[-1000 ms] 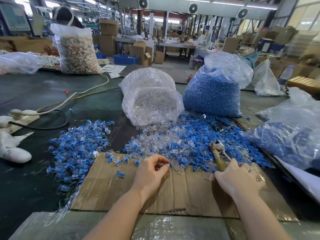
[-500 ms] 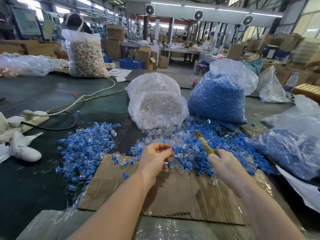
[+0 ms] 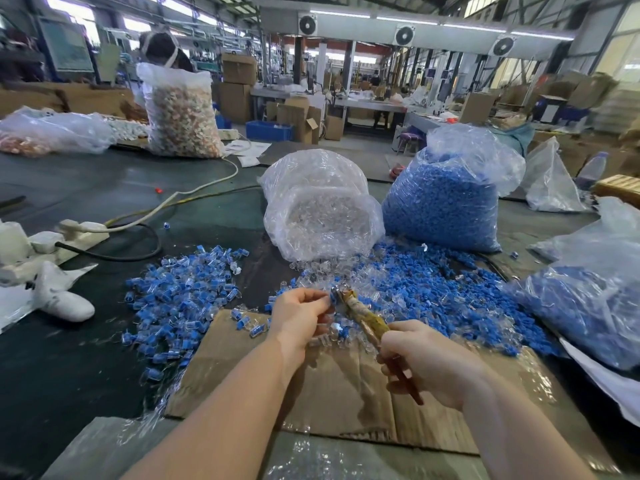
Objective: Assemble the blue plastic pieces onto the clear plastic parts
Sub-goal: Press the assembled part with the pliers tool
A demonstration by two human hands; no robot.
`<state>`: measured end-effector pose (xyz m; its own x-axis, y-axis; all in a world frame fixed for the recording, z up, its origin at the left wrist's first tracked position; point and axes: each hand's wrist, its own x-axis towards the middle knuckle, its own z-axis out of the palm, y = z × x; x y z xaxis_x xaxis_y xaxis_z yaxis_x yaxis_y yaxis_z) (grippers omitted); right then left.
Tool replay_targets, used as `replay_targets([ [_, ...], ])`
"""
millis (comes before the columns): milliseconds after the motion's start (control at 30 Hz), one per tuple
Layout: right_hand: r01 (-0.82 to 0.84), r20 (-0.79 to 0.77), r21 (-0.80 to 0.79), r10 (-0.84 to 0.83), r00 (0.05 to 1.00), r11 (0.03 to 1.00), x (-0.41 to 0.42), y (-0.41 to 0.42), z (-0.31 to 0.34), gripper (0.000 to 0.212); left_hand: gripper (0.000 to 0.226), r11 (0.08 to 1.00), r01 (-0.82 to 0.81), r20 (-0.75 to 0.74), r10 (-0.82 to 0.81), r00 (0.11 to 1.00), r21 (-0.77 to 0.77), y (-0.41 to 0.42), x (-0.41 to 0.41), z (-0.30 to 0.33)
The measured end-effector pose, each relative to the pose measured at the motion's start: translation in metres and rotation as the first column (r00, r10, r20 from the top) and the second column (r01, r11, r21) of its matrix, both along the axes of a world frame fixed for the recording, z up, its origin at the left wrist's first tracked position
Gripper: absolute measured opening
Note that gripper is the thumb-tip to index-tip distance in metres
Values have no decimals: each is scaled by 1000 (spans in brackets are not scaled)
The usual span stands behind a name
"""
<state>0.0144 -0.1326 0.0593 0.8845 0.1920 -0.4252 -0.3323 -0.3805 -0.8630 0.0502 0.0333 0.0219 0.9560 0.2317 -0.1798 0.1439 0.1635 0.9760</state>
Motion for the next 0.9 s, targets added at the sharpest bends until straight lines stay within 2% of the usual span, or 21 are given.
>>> replay_targets([
  [233,-29,-46,-16,29,999,999,1,0,1,11,7,998,-52,-17,53,998,21,3,3,-3],
  [900,-139,15,-101,142,990,985,-7,4,5,15,6,996,-71,-7,72,997,62,2,-2,4],
])
